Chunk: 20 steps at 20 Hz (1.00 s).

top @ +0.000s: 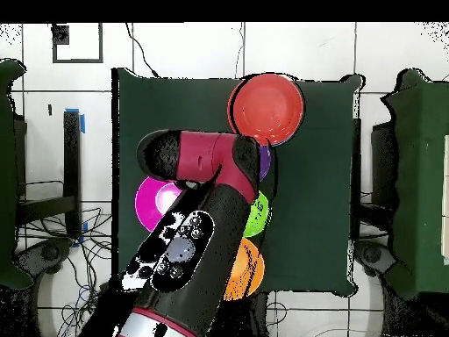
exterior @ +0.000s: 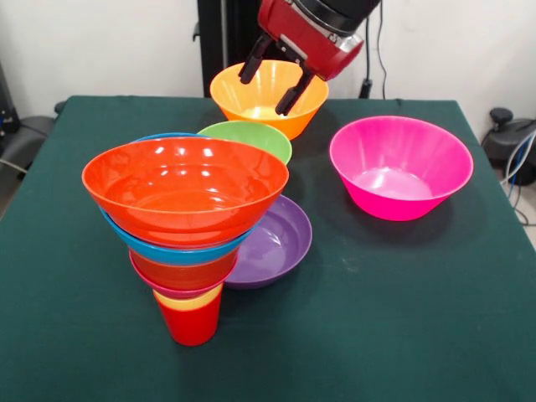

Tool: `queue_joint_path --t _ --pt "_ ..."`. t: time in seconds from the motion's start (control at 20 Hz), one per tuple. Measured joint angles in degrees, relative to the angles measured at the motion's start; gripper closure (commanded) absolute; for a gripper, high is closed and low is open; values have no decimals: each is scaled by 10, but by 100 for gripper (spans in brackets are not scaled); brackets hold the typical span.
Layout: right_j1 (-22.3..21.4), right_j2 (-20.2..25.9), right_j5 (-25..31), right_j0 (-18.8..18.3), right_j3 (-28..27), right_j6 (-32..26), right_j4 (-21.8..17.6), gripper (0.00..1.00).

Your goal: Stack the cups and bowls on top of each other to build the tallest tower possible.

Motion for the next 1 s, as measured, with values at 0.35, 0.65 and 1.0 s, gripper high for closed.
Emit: queue_joint_path --t 0.35,0.65,1.0 --pt "20 -13 -2 11 -1 12 0 0" --pt "33 -22 -2 20 -4 12 0 0" --pt "50 -29 -2 33 -12 15 7 0"
